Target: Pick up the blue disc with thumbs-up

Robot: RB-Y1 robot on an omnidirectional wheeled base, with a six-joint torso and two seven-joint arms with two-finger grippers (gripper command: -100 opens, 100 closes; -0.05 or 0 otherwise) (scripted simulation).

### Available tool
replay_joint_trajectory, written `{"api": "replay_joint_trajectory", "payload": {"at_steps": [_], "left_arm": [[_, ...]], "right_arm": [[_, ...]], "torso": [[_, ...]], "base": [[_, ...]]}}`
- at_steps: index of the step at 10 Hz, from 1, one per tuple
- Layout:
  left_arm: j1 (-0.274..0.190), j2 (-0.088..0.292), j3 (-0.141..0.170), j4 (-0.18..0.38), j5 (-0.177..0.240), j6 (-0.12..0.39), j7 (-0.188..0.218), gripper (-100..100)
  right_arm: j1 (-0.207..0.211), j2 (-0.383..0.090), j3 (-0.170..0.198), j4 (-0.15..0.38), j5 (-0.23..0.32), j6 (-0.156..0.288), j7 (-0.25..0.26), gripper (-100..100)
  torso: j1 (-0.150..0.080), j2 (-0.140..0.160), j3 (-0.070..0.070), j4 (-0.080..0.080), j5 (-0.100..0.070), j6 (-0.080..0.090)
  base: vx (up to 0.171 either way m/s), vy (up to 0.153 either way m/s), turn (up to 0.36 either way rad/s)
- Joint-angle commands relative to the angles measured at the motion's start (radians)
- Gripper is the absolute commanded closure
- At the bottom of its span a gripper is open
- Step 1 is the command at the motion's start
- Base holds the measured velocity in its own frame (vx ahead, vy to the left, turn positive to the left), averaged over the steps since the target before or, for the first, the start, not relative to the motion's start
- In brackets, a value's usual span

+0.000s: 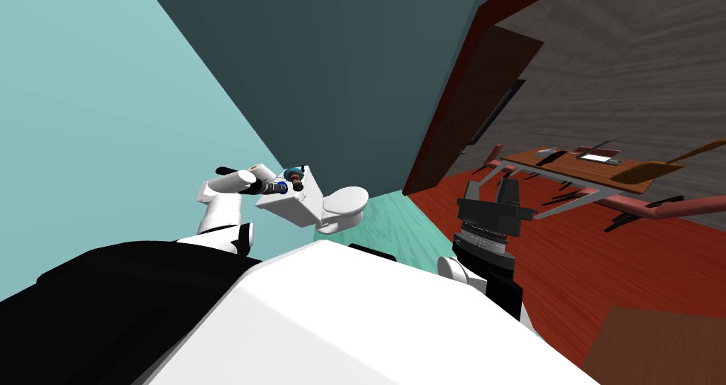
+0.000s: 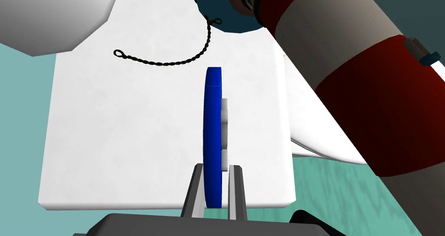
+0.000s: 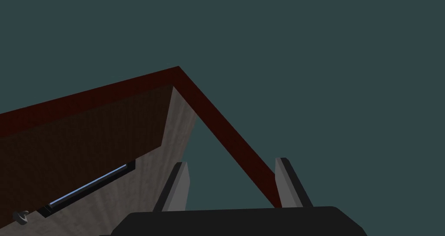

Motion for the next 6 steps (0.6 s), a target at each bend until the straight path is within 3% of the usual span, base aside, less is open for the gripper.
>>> {"api": "replay_joint_trajectory", "payload": {"at_steps": [1,2,3,4,6], "left_arm": [[0.002,0.003,-0.019,-0.020,0.000,0.002,0.028,100],[0.017,0.006,-0.061,-0.065,0.002,0.009,0.069,100],[0.017,0.006,-0.061,-0.083,0.002,0.009,0.096,100],[0.031,0.009,-0.104,-0.116,0.003,0.016,0.123,100],[0.031,0.009,-0.104,-0.146,0.003,0.016,0.164,100]], "right_arm": [[0.000,0.000,0.000,0.000,0.000,0.000,0.000,0],[0.000,0.000,0.000,0.000,0.000,0.000,0.000,0],[0.000,0.000,0.000,0.000,0.000,0.000,0.000,0],[0.000,0.000,0.000,0.000,0.000,0.000,0.000,0],[0.000,0.000,0.000,0.000,0.000,0.000,0.000,0]], "torso": [[0.000,0.000,0.000,0.000,0.000,0.000],[0.001,0.000,0.000,0.000,0.000,0.000],[0.003,0.000,0.000,0.000,0.001,0.000],[0.003,0.001,0.000,0.000,0.001,0.000],[0.002,0.000,0.000,0.000,-0.001,0.000]], "base": [[-0.021,0.060,0.024],[-0.015,0.081,0.053],[-0.023,0.072,0.025],[-0.025,0.081,0.037],[-0.009,0.044,0.014]]}}
